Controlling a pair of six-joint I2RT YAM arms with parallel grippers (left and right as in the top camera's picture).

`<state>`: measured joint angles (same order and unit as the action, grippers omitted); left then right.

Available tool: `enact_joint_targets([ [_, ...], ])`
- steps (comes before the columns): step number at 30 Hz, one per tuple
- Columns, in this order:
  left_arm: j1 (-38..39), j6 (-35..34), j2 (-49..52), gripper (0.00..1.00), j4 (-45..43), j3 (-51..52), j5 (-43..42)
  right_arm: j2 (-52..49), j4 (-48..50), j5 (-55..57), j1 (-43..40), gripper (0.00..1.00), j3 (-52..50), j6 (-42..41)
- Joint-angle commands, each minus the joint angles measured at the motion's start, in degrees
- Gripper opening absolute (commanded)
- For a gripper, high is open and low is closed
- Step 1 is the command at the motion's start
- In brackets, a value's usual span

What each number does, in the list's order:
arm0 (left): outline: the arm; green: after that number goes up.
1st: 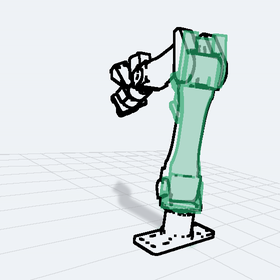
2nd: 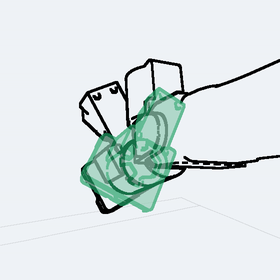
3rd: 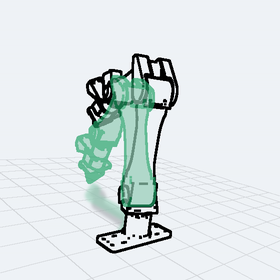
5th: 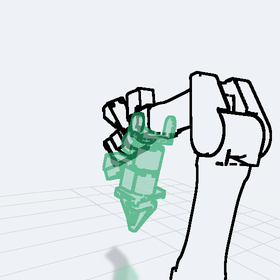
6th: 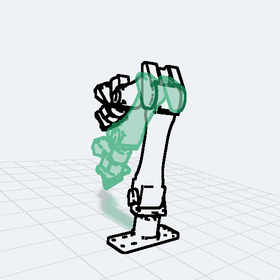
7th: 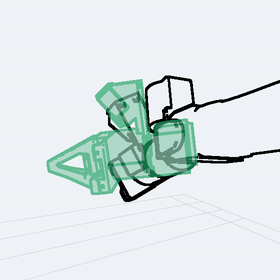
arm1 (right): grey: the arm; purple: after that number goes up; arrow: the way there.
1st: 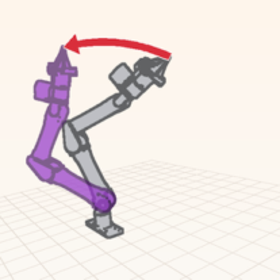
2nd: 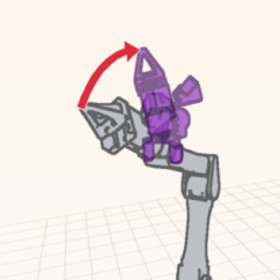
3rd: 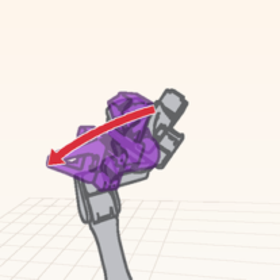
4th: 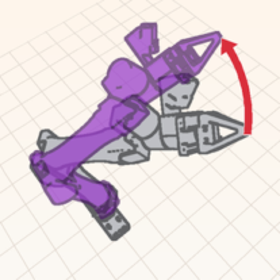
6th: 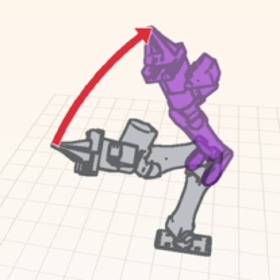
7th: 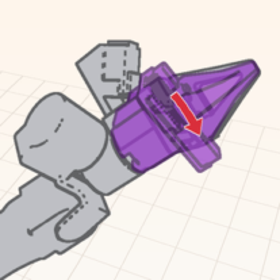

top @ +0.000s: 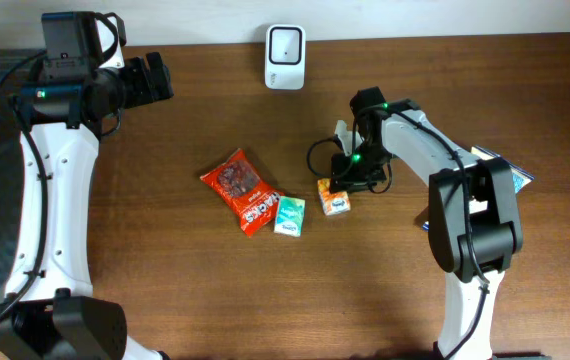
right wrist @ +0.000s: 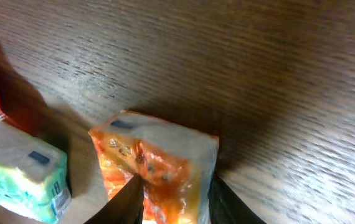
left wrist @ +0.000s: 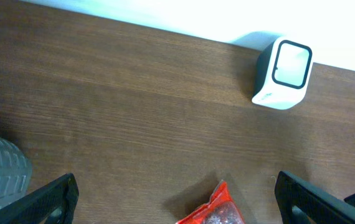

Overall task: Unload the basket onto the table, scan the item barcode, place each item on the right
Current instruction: 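Reach the right gripper to the small orange box and grasp it, then lift the orange box and hold it over the white scanner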

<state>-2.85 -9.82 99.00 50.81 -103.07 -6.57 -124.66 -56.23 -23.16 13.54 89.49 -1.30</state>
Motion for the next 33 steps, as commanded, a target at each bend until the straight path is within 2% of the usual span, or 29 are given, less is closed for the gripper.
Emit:
enact_joint_targets([
  [1,0.07,0.96,0.31,0.99,-0.09,-0.11,0.22,0.5,0.63,0.83,0.24,0.22,-2.12,-0.24],
  [3,0.07,0.96,0.31,0.99,-0.09,-0.11,0.22,0.5,0.59,0.83,0.24,0.07,-2.1,-0.26],
  [4,0.07,0.96,0.31,0.99,-0.09,-0.11,0.22,0.5,0.52,0.83,0.2,0.04,-2.1,-0.26],
  [10,0.07,0.96,0.31,0.99,-0.11,-0.11,0.22,1.36,-2.71,-2.45,-0.37,0.04,0.42,0.09],
  [15,0.07,0.96,0.31,0.99,-0.09,-0.11,0.22,3.19,-9.84,-25.33,-2.91,0.04,7.52,9.68],
  [26,0.07,0.96,0.31,0.99,-0.11,-0.11,0.22,3.19,-10.43,-64.89,-9.81,0.04,9.22,10.69],
  [33,0.07,0.96,0.31,0.99,-0.11,-0.11,0.22,3.19,-10.47,-65.79,-12.55,0.04,14.88,1.2],
])
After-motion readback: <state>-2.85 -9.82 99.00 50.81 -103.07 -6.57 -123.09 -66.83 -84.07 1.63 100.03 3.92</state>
